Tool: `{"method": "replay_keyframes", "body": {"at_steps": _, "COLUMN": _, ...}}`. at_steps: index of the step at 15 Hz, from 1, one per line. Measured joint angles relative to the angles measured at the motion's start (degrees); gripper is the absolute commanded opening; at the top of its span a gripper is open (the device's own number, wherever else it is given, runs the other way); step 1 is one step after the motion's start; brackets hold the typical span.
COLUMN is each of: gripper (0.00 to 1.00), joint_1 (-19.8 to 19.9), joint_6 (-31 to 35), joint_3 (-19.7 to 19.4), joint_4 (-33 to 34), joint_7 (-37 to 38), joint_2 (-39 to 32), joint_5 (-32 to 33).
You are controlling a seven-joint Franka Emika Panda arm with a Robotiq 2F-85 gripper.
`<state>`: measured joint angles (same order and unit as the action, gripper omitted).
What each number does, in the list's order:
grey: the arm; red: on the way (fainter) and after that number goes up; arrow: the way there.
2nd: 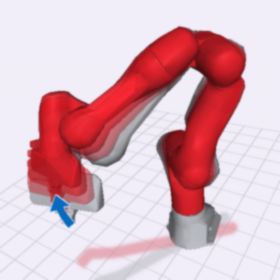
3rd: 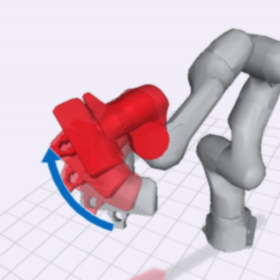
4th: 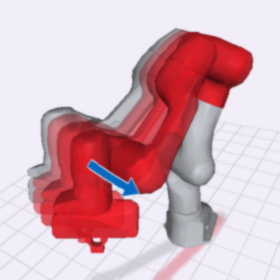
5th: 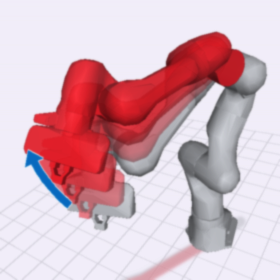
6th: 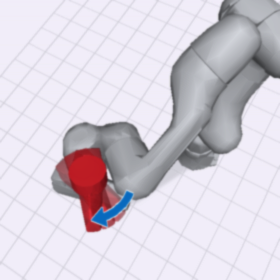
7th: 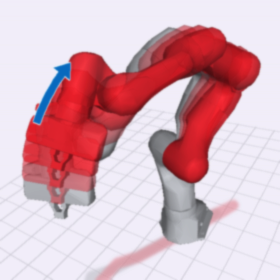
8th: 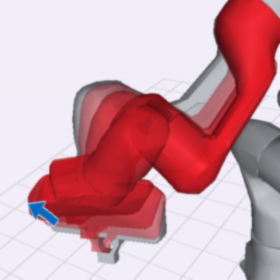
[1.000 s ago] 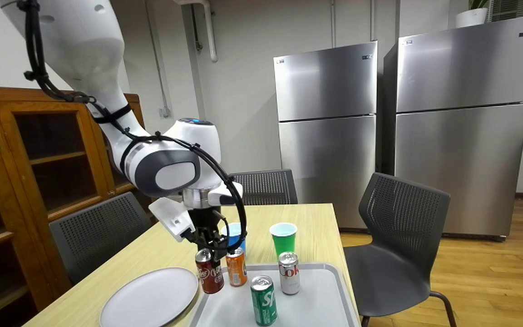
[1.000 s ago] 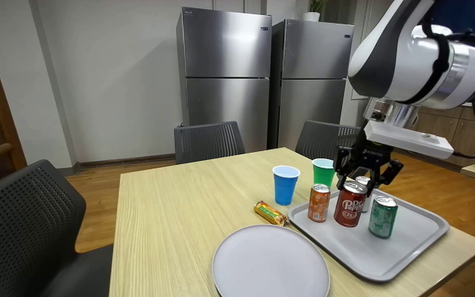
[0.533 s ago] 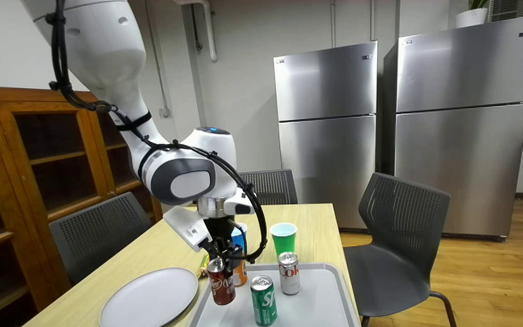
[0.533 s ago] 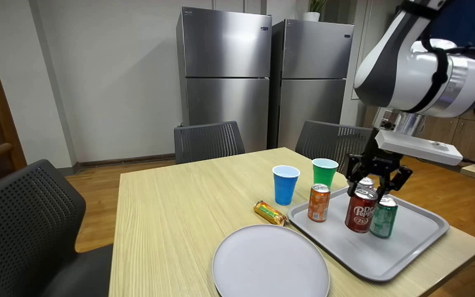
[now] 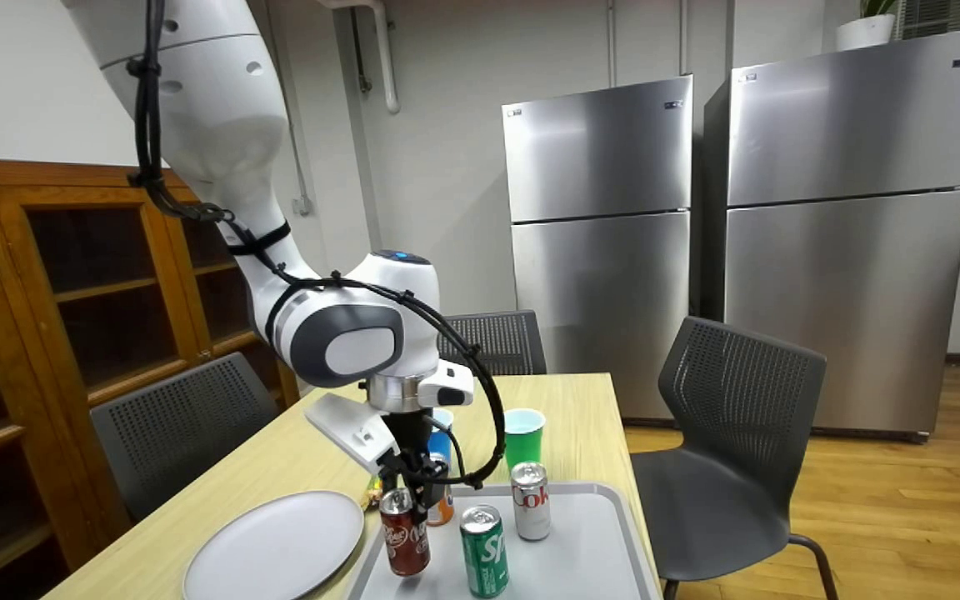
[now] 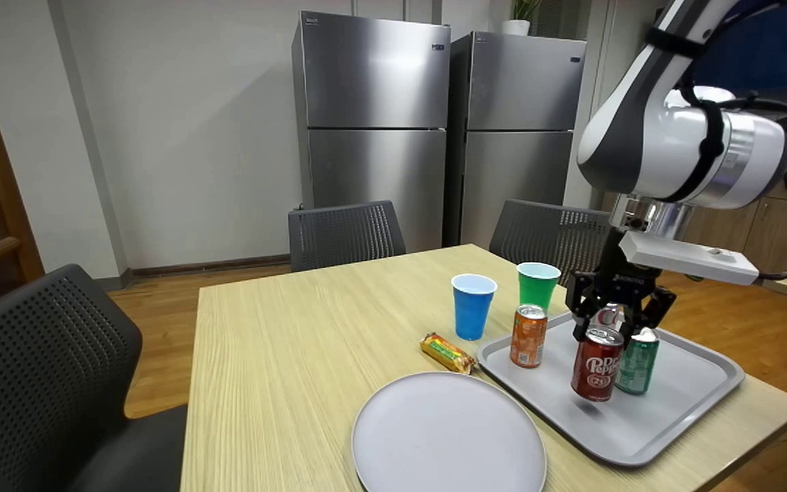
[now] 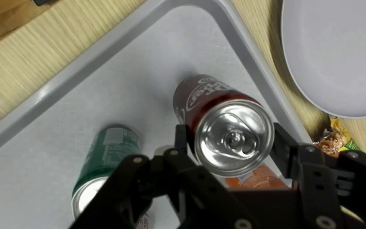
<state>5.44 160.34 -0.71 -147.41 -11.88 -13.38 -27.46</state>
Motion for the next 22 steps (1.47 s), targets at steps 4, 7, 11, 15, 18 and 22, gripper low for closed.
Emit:
{"method": "replay_keyframes", "body": {"at_steps": 4, "gripper": 0.39, "joint_1": 0.36, "joint_6": -0.99, "joint_3": 0.27, "joint_4": 1.05, "joint_7": -0.56, "joint_2": -1.58, "joint_5": 1.58}}
{"method": "replay_keyframes", "body": {"at_steps": 7, "gripper": 0.39, "joint_1": 0.82, "joint_6": -1.39, "joint_3": 0.47, "joint_4": 1.88, "joint_7": -0.56, "joint_2": -2.69, "joint_5": 2.99}}
{"method": "replay_keyframes", "body": {"at_steps": 11, "gripper": 0.39, "joint_1": 1.47, "joint_6": -1.41, "joint_3": 0.98, "joint_4": 2.89, "joint_7": -0.57, "joint_2": -4.10, "joint_5": 4.16}}
{"method": "replay_keyframes", "body": {"at_steps": 15, "gripper": 1.00, "joint_1": 1.96, "joint_6": -1.40, "joint_3": 1.61, "joint_4": 3.64, "joint_7": -0.66, "joint_2": -5.09, "joint_5": 5.47}}
{"method": "replay_keyframes", "body": {"at_steps": 18, "gripper": 1.00, "joint_1": 1.99, "joint_6": -1.40, "joint_3": 1.76, "joint_4": 4.04, "joint_7": -0.73, "joint_2": -5.05, "joint_5": 6.70}}
{"method": "replay_keyframes", "body": {"at_steps": 22, "gripper": 1.00, "joint_1": 2.26, "joint_6": -1.41, "joint_3": 1.91, "joint_4": 4.38, "joint_7": -1.68, "joint_2": -3.65, "joint_5": 7.28}}
